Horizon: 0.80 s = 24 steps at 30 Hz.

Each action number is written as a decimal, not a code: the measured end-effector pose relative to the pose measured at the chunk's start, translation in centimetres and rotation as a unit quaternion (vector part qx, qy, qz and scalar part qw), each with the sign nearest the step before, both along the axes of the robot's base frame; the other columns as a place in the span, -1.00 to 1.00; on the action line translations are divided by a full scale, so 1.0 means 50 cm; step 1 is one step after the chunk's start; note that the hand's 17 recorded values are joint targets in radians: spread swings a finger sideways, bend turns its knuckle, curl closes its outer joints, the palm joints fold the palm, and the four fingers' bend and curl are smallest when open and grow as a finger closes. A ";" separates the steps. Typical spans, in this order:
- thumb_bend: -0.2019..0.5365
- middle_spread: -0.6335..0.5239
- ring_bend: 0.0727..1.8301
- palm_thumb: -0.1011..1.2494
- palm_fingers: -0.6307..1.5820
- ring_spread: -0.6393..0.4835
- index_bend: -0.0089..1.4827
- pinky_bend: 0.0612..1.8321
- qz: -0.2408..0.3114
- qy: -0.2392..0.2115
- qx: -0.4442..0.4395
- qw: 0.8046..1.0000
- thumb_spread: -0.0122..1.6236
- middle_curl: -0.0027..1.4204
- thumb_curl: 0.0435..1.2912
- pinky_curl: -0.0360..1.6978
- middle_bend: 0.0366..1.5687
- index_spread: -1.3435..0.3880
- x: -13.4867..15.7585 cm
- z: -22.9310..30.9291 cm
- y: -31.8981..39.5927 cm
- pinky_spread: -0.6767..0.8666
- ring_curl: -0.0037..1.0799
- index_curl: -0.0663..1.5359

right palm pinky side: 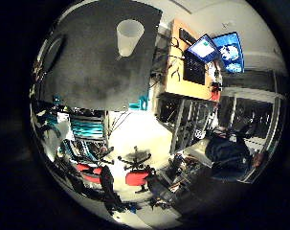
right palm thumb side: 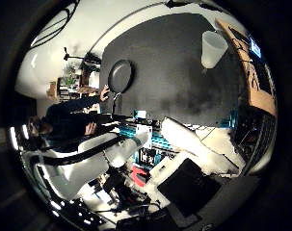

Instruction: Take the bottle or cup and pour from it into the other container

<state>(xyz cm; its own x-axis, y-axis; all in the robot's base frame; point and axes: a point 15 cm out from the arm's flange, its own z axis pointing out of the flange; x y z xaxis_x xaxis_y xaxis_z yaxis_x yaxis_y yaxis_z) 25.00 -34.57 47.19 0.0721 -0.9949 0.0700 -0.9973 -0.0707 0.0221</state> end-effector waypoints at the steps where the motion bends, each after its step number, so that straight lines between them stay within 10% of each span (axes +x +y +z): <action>1: -0.51 0.12 -0.66 0.15 -0.20 0.43 -0.77 -0.69 0.000 0.000 0.001 1.000 0.34 -0.52 -0.50 -0.65 -0.72 0.21 0.001 -0.001 0.000 0.45 -0.62 -0.57; 24: -0.52 0.15 -0.55 0.10 -0.18 0.47 -0.79 -0.55 -0.054 -0.045 0.094 0.993 0.35 -0.51 -0.51 -0.62 -0.68 0.28 0.026 -0.132 -0.085 0.48 -0.58 -0.60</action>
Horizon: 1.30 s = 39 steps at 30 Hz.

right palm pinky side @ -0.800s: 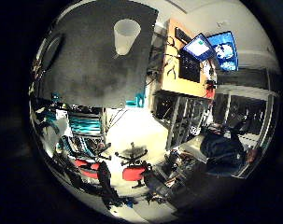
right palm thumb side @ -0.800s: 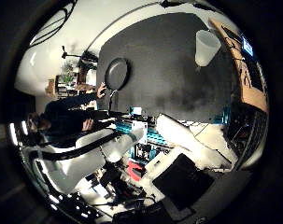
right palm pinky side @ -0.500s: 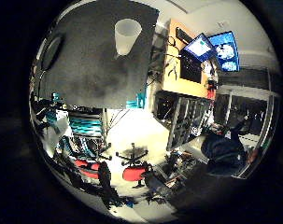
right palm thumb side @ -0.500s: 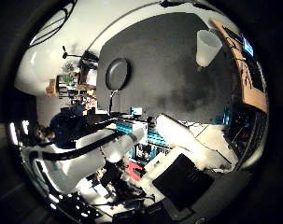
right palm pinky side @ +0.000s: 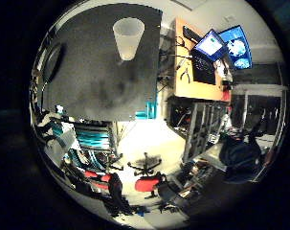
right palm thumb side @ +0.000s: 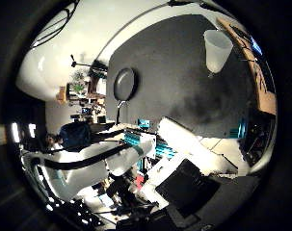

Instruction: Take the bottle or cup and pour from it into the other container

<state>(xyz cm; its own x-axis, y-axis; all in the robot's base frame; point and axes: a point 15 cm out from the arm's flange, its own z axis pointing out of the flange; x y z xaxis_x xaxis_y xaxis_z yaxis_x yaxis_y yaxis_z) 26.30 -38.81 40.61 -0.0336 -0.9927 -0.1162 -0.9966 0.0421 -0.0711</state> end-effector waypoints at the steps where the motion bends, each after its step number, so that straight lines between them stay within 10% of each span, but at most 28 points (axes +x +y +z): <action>1: -0.53 0.16 -0.55 0.08 -0.18 0.47 -0.79 -0.54 -0.005 -0.003 -0.003 1.000 0.35 -0.51 -0.51 -0.62 -0.68 0.29 0.002 -0.004 -0.009 0.48 -0.58 -0.61; 21: -0.52 0.34 -0.46 -0.06 -0.31 0.51 -0.81 -0.33 -0.090 -0.130 0.117 0.981 0.33 -0.53 -0.55 -0.62 -0.66 0.35 0.086 -0.108 -0.071 0.50 -0.58 -0.63; 39: -0.52 0.37 -0.41 -0.04 -0.32 0.52 -0.80 -0.27 -0.205 -0.277 0.242 0.907 0.33 -0.53 -0.56 -0.65 -0.62 0.36 0.168 -0.173 -0.160 0.50 -0.58 -0.62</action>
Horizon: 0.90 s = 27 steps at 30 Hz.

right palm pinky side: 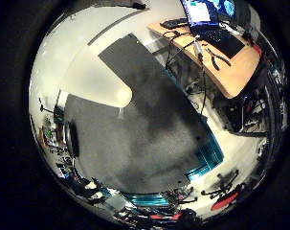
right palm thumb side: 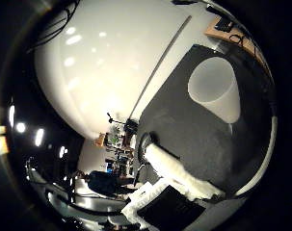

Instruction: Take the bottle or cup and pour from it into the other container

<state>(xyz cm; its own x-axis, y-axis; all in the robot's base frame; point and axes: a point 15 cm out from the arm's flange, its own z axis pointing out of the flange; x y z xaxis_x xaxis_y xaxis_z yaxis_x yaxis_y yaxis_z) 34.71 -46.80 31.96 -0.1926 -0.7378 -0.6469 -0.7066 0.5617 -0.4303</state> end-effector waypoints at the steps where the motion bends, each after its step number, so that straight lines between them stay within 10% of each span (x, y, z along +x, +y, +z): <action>1: -0.52 0.37 -0.41 -0.04 -0.31 0.52 -0.79 -0.27 -0.005 -0.006 0.009 1.000 0.33 -0.53 -0.56 -0.65 -0.62 0.36 0.003 -0.005 -0.004 0.50 -0.58 -0.62; 27: -0.52 0.39 -0.37 -0.05 -0.32 0.51 -0.79 -0.21 -0.060 -0.059 0.149 0.985 0.32 -0.54 -0.55 -0.68 -0.60 0.38 0.053 -0.152 -0.031 0.50 -0.61 -0.61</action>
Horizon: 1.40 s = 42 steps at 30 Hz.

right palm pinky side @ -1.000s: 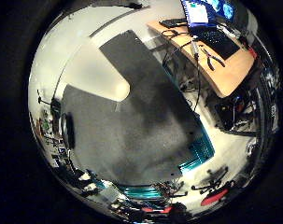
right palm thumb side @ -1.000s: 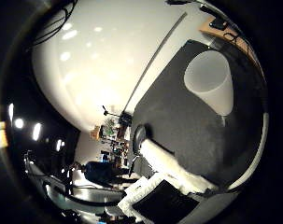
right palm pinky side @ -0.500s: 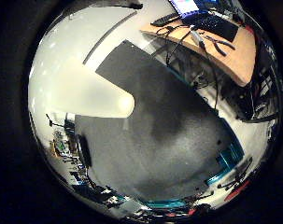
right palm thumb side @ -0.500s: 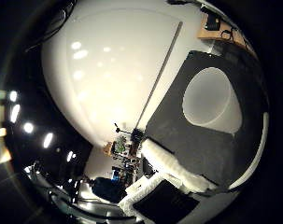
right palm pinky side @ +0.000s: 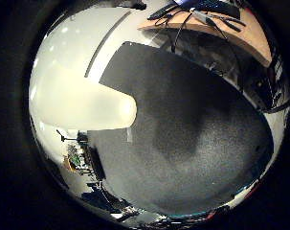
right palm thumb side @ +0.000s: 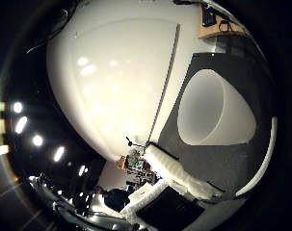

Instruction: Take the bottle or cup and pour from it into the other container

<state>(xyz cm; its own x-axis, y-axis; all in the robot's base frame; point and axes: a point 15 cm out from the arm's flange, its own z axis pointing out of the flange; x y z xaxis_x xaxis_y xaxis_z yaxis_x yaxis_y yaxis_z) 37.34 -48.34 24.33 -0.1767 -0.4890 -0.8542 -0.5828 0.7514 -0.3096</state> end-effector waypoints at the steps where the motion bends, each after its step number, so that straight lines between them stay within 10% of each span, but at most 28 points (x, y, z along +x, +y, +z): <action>1: -0.52 0.39 -0.37 -0.05 -0.32 0.51 -0.80 -0.21 0.001 0.000 0.003 1.000 0.31 -0.54 -0.55 -0.68 -0.60 0.39 0.002 -0.005 0.002 0.50 -0.61 -0.61; 24: -0.52 0.42 -0.36 -0.05 -0.32 0.50 -0.79 -0.19 0.048 0.002 0.026 0.998 0.26 -0.53 -0.57 -0.70 -0.58 0.42 0.079 -0.026 0.079 0.48 -0.61 -0.61; 42: -0.51 0.09 -0.07 0.13 0.08 0.14 -0.74 -0.34 0.070 0.003 0.048 0.996 0.26 -0.44 -0.49 -0.83 -0.28 0.37 0.094 -0.041 0.113 0.16 -0.54 -0.51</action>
<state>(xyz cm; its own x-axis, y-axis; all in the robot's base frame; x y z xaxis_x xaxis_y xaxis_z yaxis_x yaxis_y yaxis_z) 42.02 -42.70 22.26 -0.1185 -0.4249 -0.8974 -0.6852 0.6891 -0.2358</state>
